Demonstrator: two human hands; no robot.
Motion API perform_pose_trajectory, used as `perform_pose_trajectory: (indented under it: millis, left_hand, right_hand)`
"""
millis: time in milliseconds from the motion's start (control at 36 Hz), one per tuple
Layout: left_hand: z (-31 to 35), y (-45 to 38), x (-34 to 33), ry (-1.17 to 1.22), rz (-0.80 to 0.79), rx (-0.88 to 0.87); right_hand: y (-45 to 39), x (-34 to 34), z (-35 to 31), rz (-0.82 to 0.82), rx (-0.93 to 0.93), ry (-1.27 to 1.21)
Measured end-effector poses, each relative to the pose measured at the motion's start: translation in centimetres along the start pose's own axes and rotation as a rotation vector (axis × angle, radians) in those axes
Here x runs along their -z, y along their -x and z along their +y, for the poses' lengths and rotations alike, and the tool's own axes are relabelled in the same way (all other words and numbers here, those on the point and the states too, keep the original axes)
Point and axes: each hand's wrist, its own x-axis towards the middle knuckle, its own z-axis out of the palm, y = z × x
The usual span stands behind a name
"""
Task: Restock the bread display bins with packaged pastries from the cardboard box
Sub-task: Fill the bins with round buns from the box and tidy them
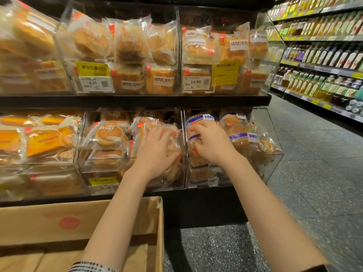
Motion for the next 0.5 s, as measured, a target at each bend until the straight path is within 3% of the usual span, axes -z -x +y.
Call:
perform_pose_trajectory:
  millis: [111, 250, 500]
  left_hand:
    - [-1.3, 0.7, -0.3, -0.055, -0.132, 0.171]
    - [-2.4, 1.1, -1.6, -0.121, -0.204, 0.197]
    - [-3.1, 0.3, -1.9, -0.068, -0.161, 0.168]
  right_hand:
    - [-0.2, -1.0, -1.3, -0.077, -0.12, 0.077]
    - [0.0, -2.5, -1.6, -0.264, -0.312, 0.181]
    - [0.1, -3.7, -0.2, -0.235, -0.265, 0.223]
